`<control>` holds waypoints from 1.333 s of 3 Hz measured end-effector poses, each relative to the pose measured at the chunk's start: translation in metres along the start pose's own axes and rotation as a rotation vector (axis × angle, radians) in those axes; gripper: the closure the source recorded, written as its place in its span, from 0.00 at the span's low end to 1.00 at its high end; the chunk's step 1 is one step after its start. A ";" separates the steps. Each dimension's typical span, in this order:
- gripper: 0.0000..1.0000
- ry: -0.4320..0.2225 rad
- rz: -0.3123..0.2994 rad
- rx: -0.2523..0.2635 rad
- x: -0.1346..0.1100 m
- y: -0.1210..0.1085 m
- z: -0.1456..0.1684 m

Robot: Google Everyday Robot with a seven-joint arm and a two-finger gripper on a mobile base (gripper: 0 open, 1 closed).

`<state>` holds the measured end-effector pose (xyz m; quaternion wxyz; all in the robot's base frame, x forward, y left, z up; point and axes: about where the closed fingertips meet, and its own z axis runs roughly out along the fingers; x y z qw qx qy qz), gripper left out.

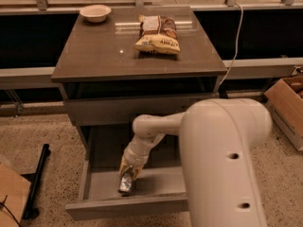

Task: Pick redbull can from middle drawer and place on counter

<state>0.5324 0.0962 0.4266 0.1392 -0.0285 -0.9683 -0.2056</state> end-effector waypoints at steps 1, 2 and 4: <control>1.00 -0.052 -0.064 -0.076 0.005 -0.009 -0.041; 1.00 -0.088 -0.134 -0.141 0.010 -0.015 -0.087; 1.00 -0.136 -0.304 -0.134 0.037 -0.029 -0.202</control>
Offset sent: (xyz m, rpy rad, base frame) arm 0.0174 -0.0984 0.1399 0.2809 -0.2283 0.1146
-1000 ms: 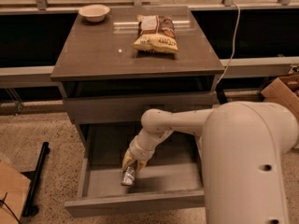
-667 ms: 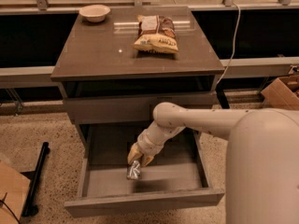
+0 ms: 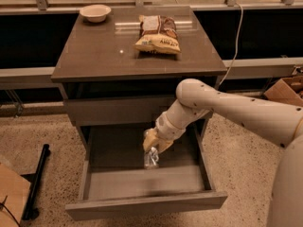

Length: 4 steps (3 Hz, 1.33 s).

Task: Pick redbull can from middle drawer and place on counter

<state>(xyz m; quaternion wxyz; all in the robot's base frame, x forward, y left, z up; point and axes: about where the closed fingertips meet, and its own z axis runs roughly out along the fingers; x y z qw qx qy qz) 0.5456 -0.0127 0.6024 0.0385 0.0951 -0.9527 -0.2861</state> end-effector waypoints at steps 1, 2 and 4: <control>1.00 -0.038 -0.068 0.088 0.007 0.016 -0.067; 1.00 -0.125 -0.141 0.232 0.006 0.047 -0.138; 1.00 -0.347 -0.227 0.398 -0.056 0.092 -0.273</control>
Offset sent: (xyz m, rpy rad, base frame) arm 0.0180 -0.0588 0.2735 -0.3779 -0.4647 0.0628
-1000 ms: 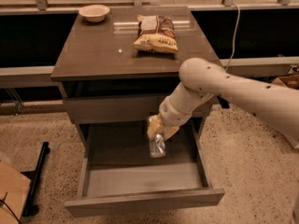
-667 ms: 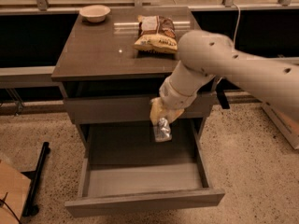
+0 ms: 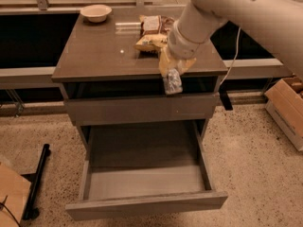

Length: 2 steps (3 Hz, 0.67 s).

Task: Pick redbull can from middle drawer and place on counter

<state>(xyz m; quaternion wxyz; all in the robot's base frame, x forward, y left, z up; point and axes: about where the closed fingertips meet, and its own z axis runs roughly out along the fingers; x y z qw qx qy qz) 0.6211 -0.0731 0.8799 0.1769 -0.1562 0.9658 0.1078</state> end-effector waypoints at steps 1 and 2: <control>1.00 -0.058 0.002 -0.007 -0.020 0.002 -0.021; 1.00 -0.058 0.002 -0.007 -0.020 0.002 -0.021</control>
Offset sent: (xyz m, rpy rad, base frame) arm 0.0129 0.0023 0.0269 0.0370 -0.0591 -0.0136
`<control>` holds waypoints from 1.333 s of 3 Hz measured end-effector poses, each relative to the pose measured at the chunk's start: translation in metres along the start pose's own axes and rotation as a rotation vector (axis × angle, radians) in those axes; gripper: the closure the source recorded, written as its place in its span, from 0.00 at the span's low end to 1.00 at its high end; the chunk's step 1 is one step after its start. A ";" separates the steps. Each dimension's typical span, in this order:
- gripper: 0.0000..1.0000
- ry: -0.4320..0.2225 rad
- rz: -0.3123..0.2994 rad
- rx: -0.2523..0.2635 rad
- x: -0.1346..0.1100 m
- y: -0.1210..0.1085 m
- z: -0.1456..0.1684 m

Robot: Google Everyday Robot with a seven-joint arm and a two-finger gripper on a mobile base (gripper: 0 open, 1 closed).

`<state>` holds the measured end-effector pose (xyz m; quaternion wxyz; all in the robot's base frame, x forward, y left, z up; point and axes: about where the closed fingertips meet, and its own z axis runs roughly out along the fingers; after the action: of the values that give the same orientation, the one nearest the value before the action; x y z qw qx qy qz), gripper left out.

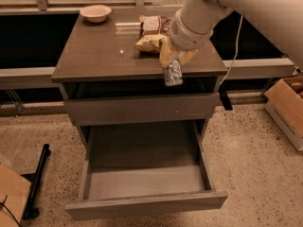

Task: Pick redbull can from middle drawer and place on counter

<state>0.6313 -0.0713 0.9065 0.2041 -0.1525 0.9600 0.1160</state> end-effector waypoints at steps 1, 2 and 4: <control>1.00 -0.076 0.018 0.008 -0.021 -0.002 0.005; 1.00 -0.195 0.044 -0.030 -0.062 -0.001 0.024; 0.82 -0.255 0.096 -0.215 -0.119 0.021 0.087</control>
Offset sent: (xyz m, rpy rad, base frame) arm 0.1236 0.0405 0.0057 0.2399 -0.2730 -0.0849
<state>0.7584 0.0024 0.8835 0.3008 -0.1117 0.9146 0.2461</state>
